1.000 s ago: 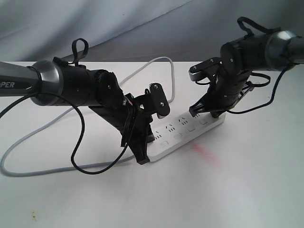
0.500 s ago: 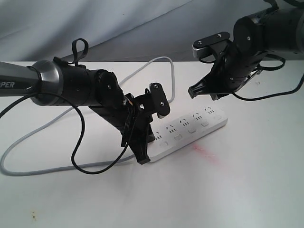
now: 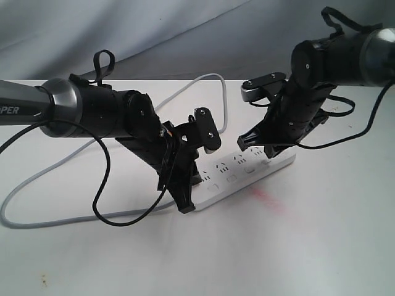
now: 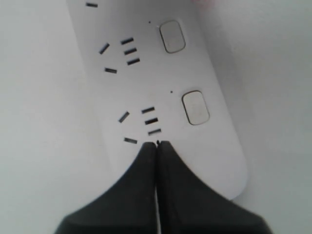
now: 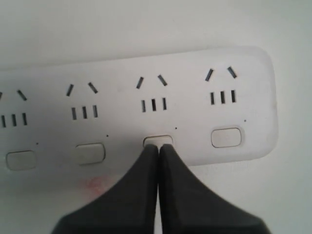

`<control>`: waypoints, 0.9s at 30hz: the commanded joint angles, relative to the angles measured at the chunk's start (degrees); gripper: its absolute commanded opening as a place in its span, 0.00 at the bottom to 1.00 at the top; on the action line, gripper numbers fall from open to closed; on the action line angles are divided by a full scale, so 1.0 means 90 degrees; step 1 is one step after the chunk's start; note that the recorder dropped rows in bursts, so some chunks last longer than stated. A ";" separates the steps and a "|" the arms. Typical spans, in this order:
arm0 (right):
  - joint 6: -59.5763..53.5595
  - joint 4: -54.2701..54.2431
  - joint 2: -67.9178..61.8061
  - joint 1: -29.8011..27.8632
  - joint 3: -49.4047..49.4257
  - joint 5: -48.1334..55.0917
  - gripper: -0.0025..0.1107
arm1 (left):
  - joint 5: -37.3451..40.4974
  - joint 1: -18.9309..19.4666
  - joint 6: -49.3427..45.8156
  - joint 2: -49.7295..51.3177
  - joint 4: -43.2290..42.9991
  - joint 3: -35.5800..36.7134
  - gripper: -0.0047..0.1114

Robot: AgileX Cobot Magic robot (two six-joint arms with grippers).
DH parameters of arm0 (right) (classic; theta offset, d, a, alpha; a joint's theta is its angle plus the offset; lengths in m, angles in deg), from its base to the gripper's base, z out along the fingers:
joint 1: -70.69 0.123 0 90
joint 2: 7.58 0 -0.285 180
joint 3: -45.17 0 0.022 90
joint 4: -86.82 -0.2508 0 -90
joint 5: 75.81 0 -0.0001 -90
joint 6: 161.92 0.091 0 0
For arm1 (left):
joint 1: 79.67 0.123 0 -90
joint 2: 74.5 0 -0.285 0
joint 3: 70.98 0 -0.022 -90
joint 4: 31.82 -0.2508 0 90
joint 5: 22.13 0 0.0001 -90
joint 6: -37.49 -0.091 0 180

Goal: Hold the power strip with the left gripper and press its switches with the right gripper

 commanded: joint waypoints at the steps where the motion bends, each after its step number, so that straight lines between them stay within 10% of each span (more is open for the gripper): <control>1: -0.0095 -0.0078 -0.0010 0.0010 0.0009 0.0014 0.02 | 0.0354 -0.0053 0.0052 0.0211 -0.0099 0.0097 0.04; 27: -0.0095 -0.0052 -0.0305 0.0010 0.0009 -0.0439 0.02 | 0.0354 -0.0053 0.0052 0.0211 -0.0099 0.0097 0.04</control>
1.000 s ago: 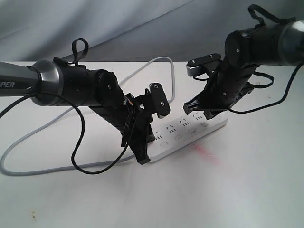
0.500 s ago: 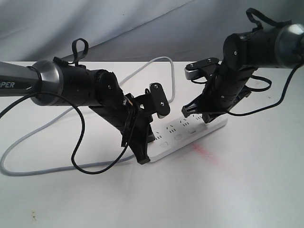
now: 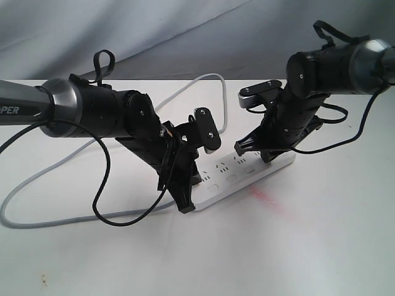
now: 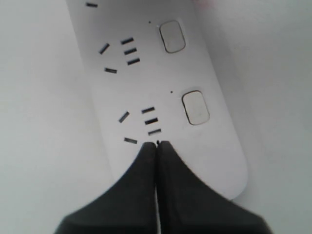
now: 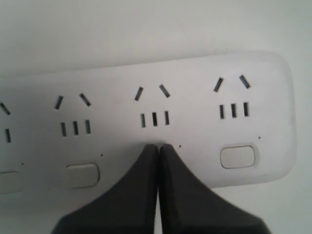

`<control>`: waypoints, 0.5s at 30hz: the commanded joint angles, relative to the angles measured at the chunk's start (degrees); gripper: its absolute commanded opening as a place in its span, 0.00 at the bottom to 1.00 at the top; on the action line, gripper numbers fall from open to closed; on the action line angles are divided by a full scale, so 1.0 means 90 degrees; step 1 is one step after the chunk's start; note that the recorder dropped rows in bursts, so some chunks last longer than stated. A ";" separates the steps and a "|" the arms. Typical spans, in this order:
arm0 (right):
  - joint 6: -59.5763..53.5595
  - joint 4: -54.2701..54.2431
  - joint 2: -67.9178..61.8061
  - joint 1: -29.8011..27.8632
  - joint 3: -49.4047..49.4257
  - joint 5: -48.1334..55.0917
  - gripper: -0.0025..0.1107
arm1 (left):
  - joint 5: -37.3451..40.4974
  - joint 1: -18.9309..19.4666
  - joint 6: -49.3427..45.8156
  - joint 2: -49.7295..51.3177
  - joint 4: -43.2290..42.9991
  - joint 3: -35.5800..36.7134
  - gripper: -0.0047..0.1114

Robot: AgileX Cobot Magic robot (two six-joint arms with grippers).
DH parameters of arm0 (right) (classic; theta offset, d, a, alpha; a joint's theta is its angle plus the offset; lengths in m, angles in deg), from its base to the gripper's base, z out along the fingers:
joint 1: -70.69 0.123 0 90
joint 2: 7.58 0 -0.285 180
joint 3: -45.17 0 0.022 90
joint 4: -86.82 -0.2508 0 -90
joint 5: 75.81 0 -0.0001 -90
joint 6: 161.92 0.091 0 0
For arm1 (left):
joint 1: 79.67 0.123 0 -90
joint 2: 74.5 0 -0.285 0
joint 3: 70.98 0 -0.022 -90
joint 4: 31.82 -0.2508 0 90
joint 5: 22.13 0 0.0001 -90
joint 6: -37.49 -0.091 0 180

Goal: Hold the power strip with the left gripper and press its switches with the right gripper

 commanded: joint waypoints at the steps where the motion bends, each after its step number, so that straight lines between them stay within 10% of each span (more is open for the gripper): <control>1: -0.0052 0.0018 0.0003 0.0010 0.0009 -0.0104 0.02 | 0.0354 -0.0053 0.0052 0.0211 -0.0099 0.0097 0.04; 15: -0.0008 0.0089 0.0003 0.0010 0.0009 0.0034 0.02 | 0.0354 -0.0053 0.0052 0.0211 -0.0099 0.0097 0.04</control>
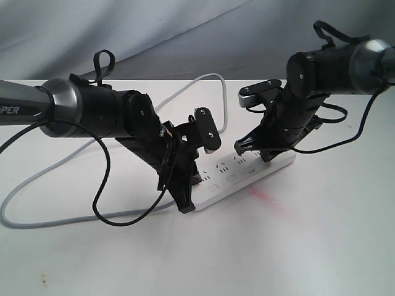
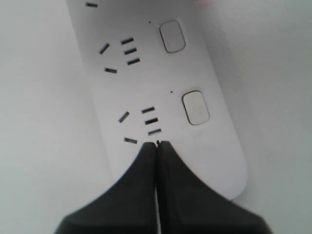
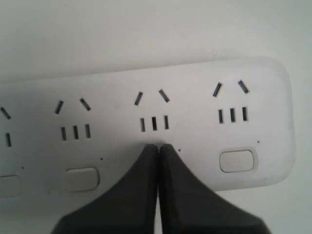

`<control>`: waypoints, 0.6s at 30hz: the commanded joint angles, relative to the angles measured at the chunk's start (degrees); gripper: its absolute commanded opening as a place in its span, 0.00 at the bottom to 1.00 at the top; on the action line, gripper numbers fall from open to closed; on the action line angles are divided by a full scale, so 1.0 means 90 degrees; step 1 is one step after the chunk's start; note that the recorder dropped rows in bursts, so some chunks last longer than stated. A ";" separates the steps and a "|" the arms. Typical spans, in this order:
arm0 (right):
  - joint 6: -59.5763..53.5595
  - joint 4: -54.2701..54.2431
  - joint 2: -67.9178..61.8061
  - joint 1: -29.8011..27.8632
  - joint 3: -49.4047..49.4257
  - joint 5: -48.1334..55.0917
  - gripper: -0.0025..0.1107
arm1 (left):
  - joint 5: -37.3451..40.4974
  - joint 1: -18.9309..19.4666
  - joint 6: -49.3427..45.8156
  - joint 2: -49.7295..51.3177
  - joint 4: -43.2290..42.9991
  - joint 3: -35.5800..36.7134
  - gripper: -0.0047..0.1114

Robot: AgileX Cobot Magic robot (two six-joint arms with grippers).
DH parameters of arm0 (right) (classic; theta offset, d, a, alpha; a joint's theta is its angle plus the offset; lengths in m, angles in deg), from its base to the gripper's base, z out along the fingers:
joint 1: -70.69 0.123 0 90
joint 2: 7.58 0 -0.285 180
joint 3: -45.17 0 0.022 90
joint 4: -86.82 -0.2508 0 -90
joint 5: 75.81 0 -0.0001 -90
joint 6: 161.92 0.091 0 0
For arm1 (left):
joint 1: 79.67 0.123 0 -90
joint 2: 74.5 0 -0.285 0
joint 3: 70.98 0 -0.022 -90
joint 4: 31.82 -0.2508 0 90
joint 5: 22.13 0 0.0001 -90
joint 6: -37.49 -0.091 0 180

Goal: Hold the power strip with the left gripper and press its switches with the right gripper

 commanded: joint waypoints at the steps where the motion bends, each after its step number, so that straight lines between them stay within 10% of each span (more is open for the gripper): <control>1: -0.0008 0.0076 0.0003 0.0010 0.0009 0.0093 0.02 | 0.0354 -0.0053 0.0052 0.0211 -0.0099 0.0097 0.04; 18: 0.0003 0.0076 -0.0730 0.0010 0.0039 0.0203 0.02 | 0.0374 -0.0053 0.0052 0.0211 -0.0099 0.0097 0.04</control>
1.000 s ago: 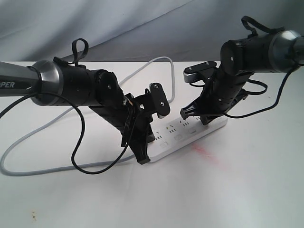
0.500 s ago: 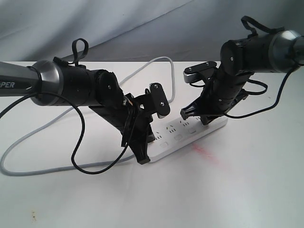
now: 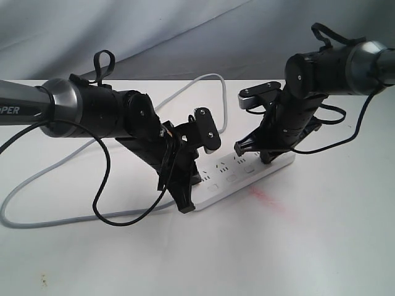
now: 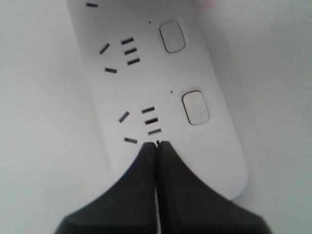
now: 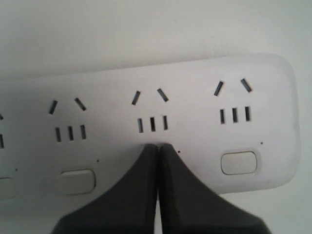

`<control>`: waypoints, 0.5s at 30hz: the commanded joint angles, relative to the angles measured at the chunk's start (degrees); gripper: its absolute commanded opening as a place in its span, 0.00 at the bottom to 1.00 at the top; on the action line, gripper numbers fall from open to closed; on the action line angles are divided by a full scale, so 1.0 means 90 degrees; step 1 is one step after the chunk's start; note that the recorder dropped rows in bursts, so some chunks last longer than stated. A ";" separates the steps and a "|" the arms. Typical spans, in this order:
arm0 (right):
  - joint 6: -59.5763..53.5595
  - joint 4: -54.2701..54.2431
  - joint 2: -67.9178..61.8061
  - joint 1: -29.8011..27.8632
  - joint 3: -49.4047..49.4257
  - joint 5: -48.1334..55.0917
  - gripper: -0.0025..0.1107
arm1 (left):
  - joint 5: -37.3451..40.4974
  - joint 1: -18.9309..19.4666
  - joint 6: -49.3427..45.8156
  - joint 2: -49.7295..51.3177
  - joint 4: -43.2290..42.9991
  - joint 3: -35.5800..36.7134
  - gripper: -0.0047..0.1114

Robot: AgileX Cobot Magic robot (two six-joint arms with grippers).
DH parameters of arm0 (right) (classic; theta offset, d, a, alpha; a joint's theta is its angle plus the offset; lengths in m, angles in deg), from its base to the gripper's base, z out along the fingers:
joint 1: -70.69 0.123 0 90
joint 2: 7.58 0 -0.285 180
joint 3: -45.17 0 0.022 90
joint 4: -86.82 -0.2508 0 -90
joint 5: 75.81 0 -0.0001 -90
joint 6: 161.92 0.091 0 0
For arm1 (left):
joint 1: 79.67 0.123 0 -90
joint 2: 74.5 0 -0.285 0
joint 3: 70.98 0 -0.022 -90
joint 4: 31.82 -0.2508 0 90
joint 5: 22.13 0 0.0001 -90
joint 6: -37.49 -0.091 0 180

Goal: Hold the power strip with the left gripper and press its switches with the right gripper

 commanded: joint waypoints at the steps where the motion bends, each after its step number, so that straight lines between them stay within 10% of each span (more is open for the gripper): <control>1: 0.0003 0.0064 -0.0508 0.0010 0.0091 0.0117 0.02 | 0.0374 -0.0053 0.0052 0.0211 -0.0099 0.0097 0.04; 15: 0.0021 0.0003 -0.0166 0.0010 -0.0193 0.0184 0.02 | 0.0374 -0.0053 0.0052 0.0211 -0.0099 0.0097 0.04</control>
